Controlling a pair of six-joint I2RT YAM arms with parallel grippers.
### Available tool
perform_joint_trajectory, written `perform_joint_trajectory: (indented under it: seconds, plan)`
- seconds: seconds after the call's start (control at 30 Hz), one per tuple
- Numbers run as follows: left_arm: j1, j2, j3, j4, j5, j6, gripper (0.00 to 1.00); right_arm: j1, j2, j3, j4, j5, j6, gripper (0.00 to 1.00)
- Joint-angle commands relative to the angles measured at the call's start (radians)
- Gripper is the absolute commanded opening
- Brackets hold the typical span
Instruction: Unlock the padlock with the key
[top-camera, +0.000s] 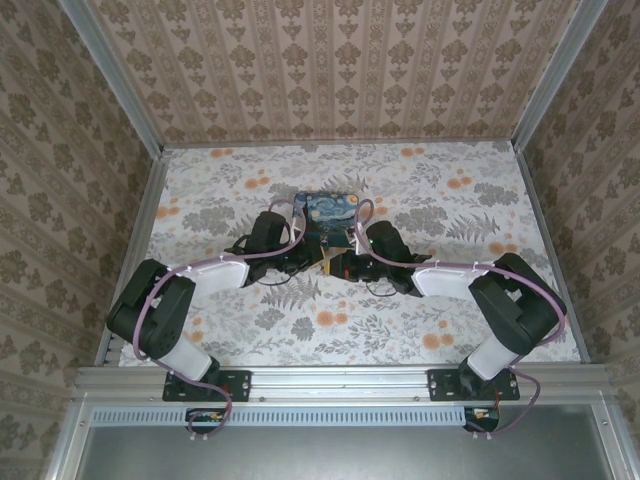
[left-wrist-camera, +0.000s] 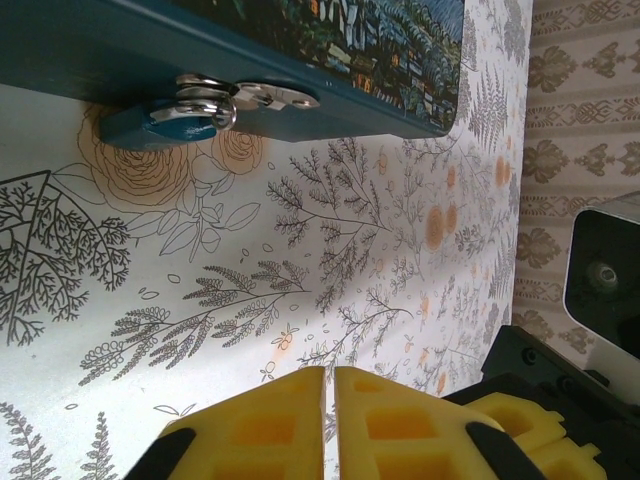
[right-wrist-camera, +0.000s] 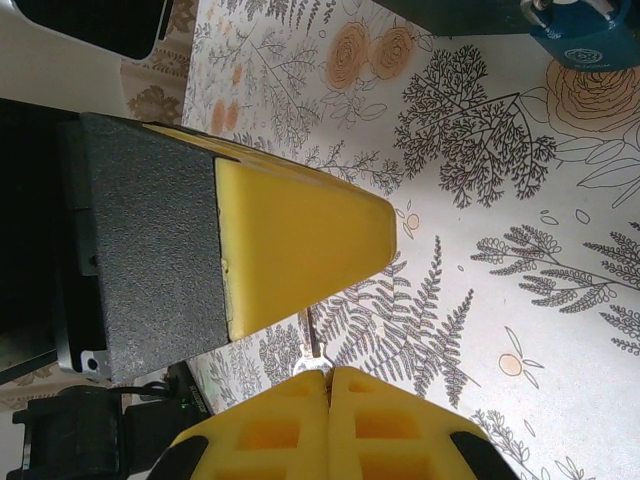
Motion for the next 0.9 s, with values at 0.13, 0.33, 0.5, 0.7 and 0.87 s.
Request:
perform_joint_trajectory:
  seconds: [0.13,0.33,0.5,0.7,0.87]
  plan:
    - [-0.012,-0.017,-0.01,0.016,0.023,0.015,0.0,0.0,0.02,0.024,0.042,0.009,0.017,0.0]
    - [-0.004,-0.036,0.009,0.007,0.011,0.037,0.0,-0.041,-0.047,0.0,0.008,0.036,0.027,0.57]
    - [0.025,-0.077,0.052,-0.023,0.01,0.089,0.0,-0.081,-0.161,0.012,-0.189,0.145,-0.059,0.99]
    - [0.067,-0.149,0.089,-0.004,0.016,0.149,0.0,-0.184,-0.208,0.025,-0.265,0.143,-0.059,1.0]
    - [0.079,-0.209,0.121,0.02,0.016,0.198,0.0,-0.285,-0.199,-0.077,0.074,0.075,0.127,0.99]
